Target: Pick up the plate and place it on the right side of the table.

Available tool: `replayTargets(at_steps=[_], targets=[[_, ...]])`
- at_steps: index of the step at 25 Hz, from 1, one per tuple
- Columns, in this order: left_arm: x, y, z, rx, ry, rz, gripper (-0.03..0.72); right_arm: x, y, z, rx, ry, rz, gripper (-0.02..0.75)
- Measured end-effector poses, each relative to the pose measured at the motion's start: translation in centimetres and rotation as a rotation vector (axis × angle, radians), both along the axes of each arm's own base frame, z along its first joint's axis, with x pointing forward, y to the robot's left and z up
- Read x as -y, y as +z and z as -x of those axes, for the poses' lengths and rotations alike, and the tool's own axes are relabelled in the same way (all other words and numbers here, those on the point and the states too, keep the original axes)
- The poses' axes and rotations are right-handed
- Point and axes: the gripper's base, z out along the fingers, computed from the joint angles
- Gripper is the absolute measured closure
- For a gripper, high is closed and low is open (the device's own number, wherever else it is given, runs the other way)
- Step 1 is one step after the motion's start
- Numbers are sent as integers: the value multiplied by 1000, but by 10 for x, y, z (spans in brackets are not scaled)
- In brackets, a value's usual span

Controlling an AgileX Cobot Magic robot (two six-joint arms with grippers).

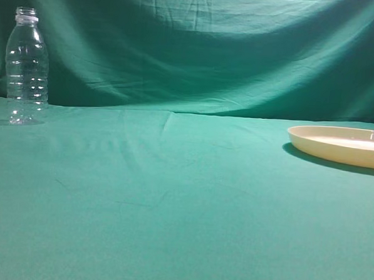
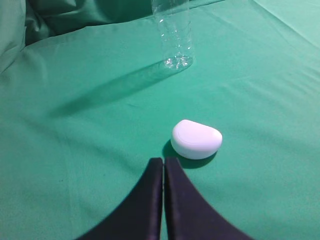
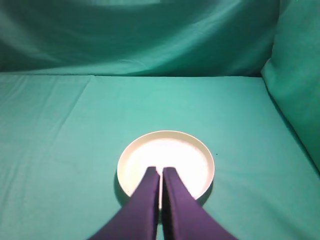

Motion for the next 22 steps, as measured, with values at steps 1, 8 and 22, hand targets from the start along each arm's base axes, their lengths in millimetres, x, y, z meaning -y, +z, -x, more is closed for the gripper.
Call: replayTargets(at_steps=[1,8,22], targets=[[0,0,0,0,0,0,688,2,-5,-1,25,-10,-5,738],[0,0,0,0,0,0,688,7,-63,7,89,10,69,738],[0,0,0,0,0,0,688,8,-159,-5,37,-9,60,738]])
